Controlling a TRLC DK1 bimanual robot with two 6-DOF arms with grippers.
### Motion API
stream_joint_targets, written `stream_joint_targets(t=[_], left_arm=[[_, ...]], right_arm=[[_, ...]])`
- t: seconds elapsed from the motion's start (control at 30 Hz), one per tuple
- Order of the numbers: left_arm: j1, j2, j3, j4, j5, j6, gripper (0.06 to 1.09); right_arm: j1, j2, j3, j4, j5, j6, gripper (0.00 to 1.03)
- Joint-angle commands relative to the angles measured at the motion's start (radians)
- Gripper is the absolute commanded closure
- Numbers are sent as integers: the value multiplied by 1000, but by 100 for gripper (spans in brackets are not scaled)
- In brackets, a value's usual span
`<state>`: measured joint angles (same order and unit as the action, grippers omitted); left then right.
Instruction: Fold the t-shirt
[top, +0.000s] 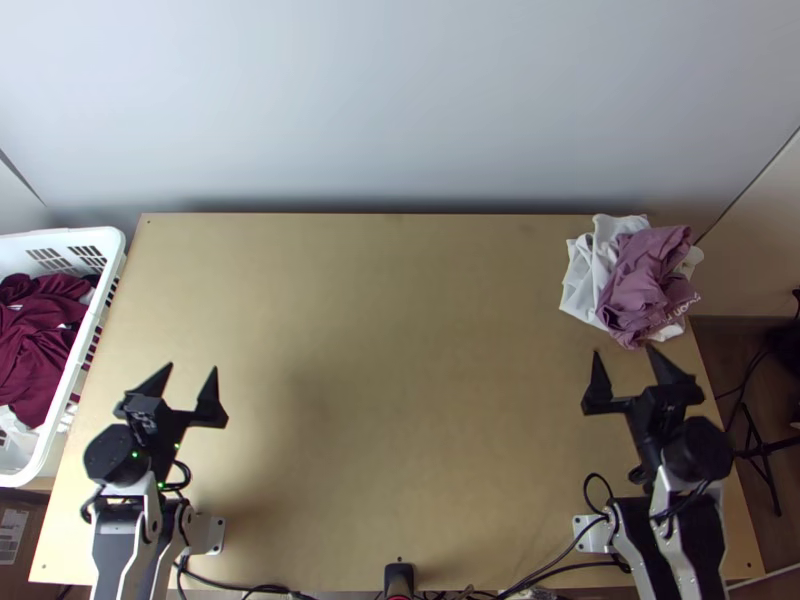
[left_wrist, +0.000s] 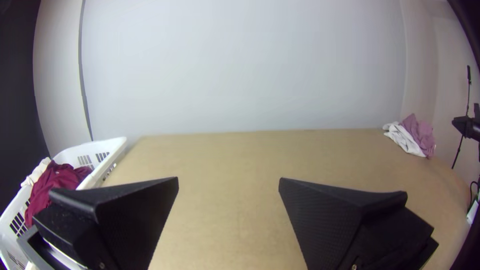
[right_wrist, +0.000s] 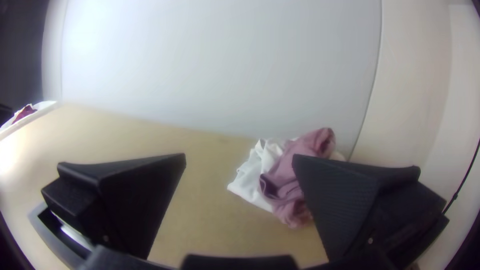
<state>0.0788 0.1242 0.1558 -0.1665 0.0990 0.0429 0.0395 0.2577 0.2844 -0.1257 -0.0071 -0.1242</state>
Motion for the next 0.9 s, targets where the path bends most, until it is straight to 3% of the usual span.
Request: stream_joint_targets(t=[0.0, 0.1, 0.13, 0.2, 0.23, 0.4, 0.63, 0.87], left_arm=[[10, 164, 159, -16, 1, 14, 11], [6, 215, 246, -31, -10, 2, 24], [4, 232, 275, -44, -12, 0, 24], [6, 272, 341, -67, -25, 0, 20], [7, 298, 380, -85, -25, 0, 10], [4, 453, 571, -163, -30, -6, 10], [47, 647, 817, -197, -53, -101, 10], [13, 856, 1005, -277, -53, -115, 11]], right_arm=[[7, 258, 219, 0, 19, 32, 4], [48, 331, 305, 5, 79, 26, 4], [71, 364, 341, 1, 107, 24, 4], [100, 426, 420, -12, 141, 21, 4], [102, 453, 457, -17, 141, 21, 4], [128, 611, 630, -55, 154, 37, 4], [183, 876, 861, -172, 154, 110, 4], [192, 1028, 946, -124, 157, 112, 4]])
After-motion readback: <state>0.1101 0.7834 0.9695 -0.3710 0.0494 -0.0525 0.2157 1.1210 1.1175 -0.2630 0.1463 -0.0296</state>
